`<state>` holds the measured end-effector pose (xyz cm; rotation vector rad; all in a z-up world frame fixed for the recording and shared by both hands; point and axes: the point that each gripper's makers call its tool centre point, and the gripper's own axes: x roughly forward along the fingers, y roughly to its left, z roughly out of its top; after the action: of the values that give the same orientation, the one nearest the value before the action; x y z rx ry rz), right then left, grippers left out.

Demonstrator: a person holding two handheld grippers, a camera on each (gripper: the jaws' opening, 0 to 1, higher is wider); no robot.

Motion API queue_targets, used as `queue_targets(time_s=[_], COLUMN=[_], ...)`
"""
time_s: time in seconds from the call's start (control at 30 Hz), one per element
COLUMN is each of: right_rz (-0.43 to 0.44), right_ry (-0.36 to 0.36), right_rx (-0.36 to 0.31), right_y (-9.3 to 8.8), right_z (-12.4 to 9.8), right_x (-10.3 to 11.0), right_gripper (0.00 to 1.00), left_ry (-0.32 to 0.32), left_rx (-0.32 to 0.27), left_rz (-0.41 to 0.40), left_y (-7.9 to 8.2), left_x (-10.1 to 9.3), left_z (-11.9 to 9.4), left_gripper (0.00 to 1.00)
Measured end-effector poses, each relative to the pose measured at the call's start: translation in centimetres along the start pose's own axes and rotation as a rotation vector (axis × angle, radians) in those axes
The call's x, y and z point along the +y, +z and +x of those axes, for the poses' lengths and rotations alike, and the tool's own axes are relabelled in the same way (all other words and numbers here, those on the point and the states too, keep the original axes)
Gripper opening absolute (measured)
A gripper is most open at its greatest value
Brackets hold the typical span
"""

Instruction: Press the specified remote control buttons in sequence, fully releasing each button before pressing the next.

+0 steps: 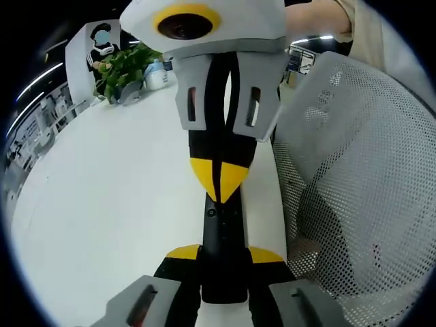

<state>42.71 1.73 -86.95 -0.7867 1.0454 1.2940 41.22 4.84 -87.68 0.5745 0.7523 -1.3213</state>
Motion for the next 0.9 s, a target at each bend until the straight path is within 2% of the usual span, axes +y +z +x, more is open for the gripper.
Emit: queue_targets(time_s=[0.3, 0.4, 0.5, 0.9], right_rz=[0.006, 0.078, 0.094, 0.094], right_ry=[0.018, 0.053, 0.069, 0.112], right_rx=[0.039, 0.038, 0.038, 0.031], right_y=[-0.07, -0.16, -0.2, -0.3], right_z=[0.21, 0.23, 0.25, 0.23], right_x=[-0.35, -0.45, -0.57, -0.57], right_gripper=[0.0, 0.0, 0.0, 0.0], left_ry=[0.001, 0.001, 0.001, 0.005], left_rx=[-0.002, -0.004, -0.003, -0.004], left_rz=[-0.002, -0.005, -0.002, 0.001], left_y=[0.01, -0.01, -0.02, -0.04], left_x=[0.0, 0.01, 0.02, 0.01], left_z=[0.0, 0.01, 0.01, 0.05], left_gripper=[0.25, 0.25, 0.25, 0.25])
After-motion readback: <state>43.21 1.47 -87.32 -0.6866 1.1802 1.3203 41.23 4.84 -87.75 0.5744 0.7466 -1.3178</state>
